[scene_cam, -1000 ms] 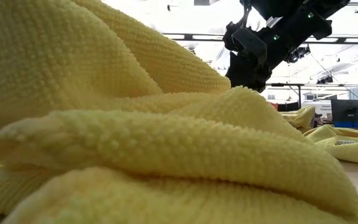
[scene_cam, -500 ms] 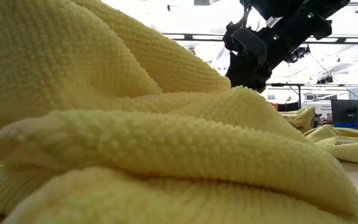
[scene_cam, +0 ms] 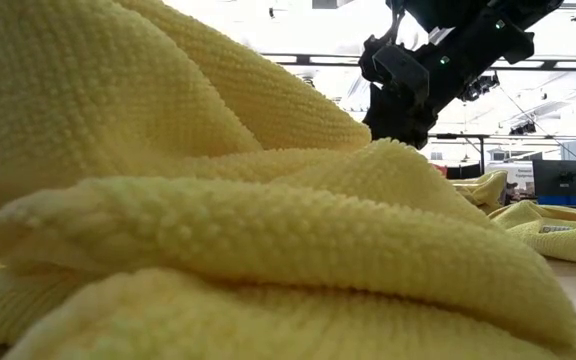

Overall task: Sort microfiber towel by color & place in baskets
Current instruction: Put the orange microfiber cloth into the left transparent bin, then put the top left yellow microfiber cloth into the right transparent bin

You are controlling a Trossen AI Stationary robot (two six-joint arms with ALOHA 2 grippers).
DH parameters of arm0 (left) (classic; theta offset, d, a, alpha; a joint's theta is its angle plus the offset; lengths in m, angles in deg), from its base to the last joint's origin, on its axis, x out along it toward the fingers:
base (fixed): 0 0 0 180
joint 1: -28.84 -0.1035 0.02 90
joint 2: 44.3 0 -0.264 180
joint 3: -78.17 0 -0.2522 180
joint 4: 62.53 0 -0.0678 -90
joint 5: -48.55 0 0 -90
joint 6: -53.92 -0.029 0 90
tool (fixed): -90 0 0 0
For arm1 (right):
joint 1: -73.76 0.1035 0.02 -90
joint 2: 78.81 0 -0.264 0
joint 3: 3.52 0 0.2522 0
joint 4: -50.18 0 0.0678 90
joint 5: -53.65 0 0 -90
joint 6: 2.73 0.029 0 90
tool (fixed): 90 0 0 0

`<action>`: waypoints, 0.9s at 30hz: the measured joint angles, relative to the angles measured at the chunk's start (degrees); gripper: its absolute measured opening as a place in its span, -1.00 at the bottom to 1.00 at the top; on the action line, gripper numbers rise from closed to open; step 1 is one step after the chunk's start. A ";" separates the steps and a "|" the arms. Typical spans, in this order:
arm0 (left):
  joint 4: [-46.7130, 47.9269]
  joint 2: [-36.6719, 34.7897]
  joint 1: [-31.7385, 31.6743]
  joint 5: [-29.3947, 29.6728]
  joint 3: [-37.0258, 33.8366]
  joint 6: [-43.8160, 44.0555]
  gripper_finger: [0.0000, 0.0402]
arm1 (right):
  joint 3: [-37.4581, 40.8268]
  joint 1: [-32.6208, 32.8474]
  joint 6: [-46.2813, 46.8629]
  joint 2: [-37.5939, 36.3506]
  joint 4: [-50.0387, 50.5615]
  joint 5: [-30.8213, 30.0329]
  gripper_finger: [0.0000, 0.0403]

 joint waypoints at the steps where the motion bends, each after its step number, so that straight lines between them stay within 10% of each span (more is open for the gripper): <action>1: 0.57 -0.24 -0.03 -0.60 0.28 -0.08 -0.27 | 0.00 0.00 0.00 0.00 0.02 0.00 -0.32; 18: 16.39 -22.46 8.16 0.60 4.88 -2.61 -0.27 | 0.00 0.01 0.63 0.00 1.93 -0.01 -0.32; 27: 17.84 -34.20 28.58 4.88 -0.60 -4.19 -0.27 | 0.00 0.00 0.44 0.00 1.93 -0.03 -0.32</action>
